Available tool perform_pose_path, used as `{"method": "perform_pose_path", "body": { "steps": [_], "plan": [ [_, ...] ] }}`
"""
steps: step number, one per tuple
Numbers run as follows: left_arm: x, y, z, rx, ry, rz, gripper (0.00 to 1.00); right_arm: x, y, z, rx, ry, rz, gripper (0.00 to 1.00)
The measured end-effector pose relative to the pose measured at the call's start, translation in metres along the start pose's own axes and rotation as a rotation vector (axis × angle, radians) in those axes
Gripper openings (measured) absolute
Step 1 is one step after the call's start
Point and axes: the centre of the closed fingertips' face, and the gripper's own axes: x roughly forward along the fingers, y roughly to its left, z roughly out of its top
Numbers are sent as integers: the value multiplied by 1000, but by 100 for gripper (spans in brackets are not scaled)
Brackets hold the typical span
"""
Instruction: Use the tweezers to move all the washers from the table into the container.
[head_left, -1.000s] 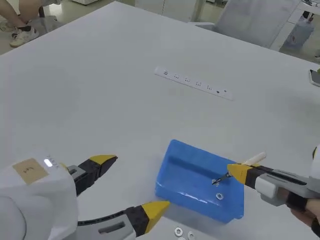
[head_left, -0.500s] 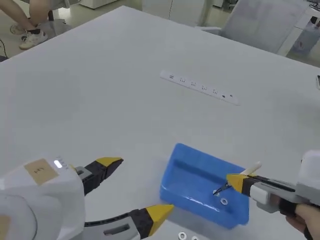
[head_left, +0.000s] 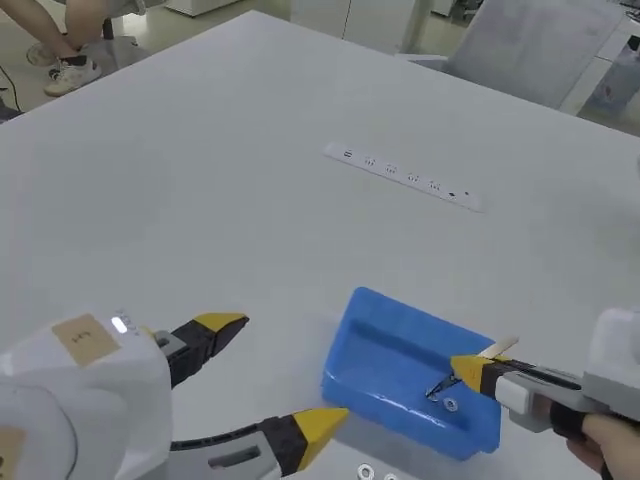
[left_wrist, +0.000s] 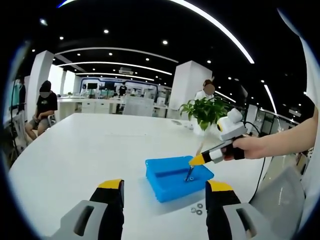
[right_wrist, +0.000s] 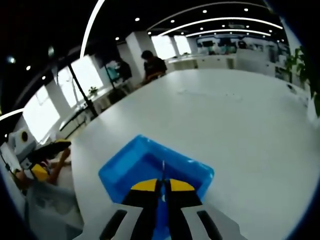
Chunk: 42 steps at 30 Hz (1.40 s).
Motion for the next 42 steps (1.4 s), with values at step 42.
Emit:
{"method": "perform_pose_path", "body": {
  "steps": [42],
  "plan": [
    [-1, -1, -2, 12, 9, -4, 64, -41, 76, 7, -43, -84, 156, 4]
  ]
}}
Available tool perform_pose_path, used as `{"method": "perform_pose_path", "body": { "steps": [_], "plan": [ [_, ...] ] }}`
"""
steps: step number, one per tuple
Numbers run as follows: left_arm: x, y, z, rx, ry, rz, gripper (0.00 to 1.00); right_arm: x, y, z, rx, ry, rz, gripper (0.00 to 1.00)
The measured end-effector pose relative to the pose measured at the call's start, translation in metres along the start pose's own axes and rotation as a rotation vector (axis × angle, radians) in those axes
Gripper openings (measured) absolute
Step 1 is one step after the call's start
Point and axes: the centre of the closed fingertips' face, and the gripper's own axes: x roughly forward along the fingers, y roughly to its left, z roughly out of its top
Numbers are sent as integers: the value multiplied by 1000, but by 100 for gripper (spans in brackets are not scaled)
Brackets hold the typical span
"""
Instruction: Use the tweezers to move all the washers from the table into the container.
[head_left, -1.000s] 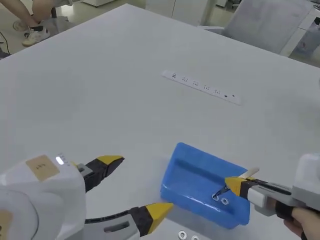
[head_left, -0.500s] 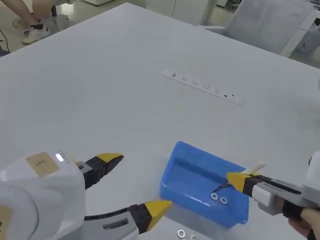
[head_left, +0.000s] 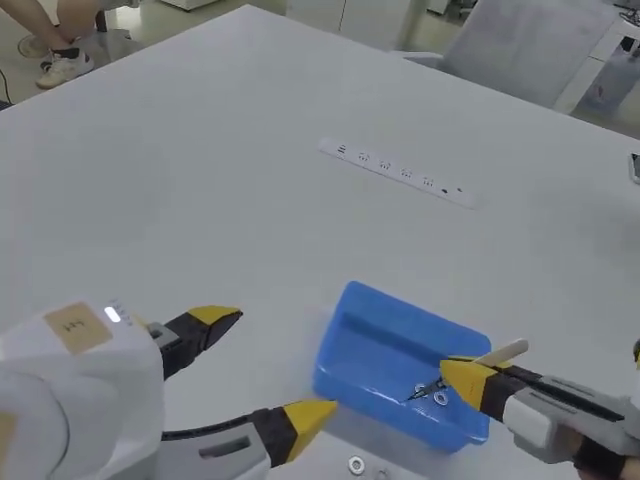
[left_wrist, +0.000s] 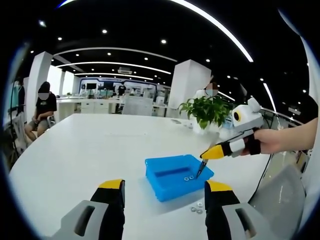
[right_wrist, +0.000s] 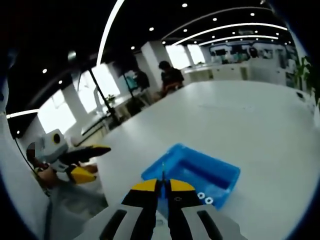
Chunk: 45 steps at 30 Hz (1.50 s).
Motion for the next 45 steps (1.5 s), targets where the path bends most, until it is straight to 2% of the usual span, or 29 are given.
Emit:
{"method": "perform_pose_path", "body": {
  "steps": [2, 6, 10, 16, 29, 38, 45],
  "plan": [
    [0, 0, 0, 2, 0, 0, 64, 1, 6, -5, -25, 19, 32, 4],
    [0, -1, 0, 4, 4, -1, 64, 6, 12, -14, -55, 46, 48, 4],
    [0, -2, 0, 6, 6, 0, 64, 10, 11, -29, -118, 107, 41, 4],
    [0, -1, -1, 9, 8, 3, 64, 13, 7, -45, -172, 160, 30, 4],
    [0, 0, -2, 16, 18, 1, 63, 16, 6, -63, -283, 221, 32, 4],
    [0, 0, -3, 20, 23, 3, 62, 17, 6, -67, -289, 234, 28, 4],
    [0, -1, -4, 24, 26, 2, 62, 18, 13, -70, -368, 242, 34, 4]
  ]
}}
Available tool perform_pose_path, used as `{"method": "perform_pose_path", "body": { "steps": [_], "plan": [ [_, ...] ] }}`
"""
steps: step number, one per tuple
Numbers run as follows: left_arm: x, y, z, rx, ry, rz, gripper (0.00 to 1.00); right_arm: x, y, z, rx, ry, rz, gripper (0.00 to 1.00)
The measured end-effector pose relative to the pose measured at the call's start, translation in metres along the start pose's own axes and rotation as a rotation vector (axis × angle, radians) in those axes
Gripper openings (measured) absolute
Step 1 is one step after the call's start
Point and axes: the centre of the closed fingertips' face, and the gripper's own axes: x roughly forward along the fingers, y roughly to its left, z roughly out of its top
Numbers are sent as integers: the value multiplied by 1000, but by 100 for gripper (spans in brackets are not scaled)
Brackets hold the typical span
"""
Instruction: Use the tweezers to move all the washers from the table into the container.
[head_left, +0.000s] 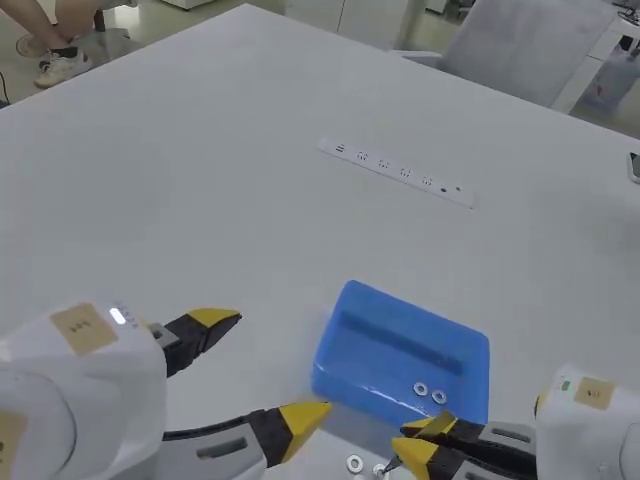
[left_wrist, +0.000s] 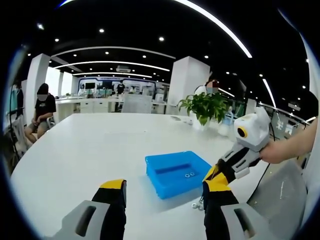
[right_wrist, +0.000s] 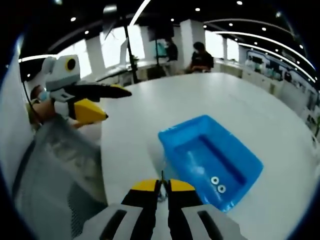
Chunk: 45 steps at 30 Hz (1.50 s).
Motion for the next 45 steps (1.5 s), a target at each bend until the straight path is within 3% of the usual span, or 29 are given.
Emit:
{"method": "perform_pose_path", "body": {
  "steps": [5, 9, 13, 19, 22, 27, 34, 45],
  "plan": [
    [0, -1, 0, 0, 2, 1, 62, 1, 10, 0, -91, -7, -7, 4],
    [0, 0, 1, -8, -2, 3, 61, 0, 5, 0, -17, -46, -20, 4],
    [0, 1, 2, -25, -11, 9, 61, 0, 3, 1, 13, -76, -28, 4],
    [2, 2, -3, -34, 8, -9, 62, 6, 5, 5, -6, -112, -31, 4],
    [2, -3, -3, -15, 12, -22, 61, 8, 3, 6, -33, -91, -37, 4],
    [3, -5, -5, 5, 31, -25, 61, 10, 5, 7, -28, -104, -23, 4],
    [-2, 6, 0, -3, -10, 25, 62, 12, 0, 10, 2, -119, -40, 3],
    [-3, 7, 3, 9, -28, 36, 63, -14, -9, 18, 67, -178, -77, 3]
  ]
}}
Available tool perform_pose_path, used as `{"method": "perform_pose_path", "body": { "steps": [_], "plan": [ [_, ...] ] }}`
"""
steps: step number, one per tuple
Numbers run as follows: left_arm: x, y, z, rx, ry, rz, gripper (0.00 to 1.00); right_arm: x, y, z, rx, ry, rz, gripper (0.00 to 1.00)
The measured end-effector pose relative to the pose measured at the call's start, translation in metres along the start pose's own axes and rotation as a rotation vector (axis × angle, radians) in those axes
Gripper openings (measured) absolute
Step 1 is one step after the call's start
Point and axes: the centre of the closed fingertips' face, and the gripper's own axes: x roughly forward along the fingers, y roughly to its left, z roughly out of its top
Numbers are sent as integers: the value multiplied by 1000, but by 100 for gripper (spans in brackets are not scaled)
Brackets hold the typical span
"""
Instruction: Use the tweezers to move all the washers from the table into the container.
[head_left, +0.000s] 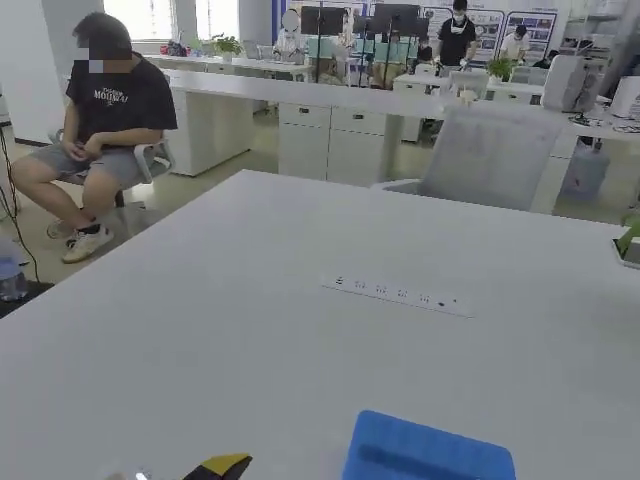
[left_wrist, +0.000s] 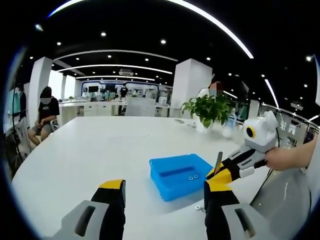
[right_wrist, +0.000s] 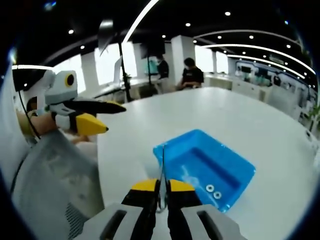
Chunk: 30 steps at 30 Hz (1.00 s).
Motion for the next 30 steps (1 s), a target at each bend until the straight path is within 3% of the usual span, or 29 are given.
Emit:
{"method": "perform_pose_path", "body": {
  "steps": [15, 30],
  "plan": [
    [0, -5, 2, 0, -8, -18, 63, -27, -14, 41, -43, -67, -61, 3],
    [-1, -4, 7, -4, -37, -15, 63, -19, -29, 72, -79, -84, -64, 3]
  ]
}}
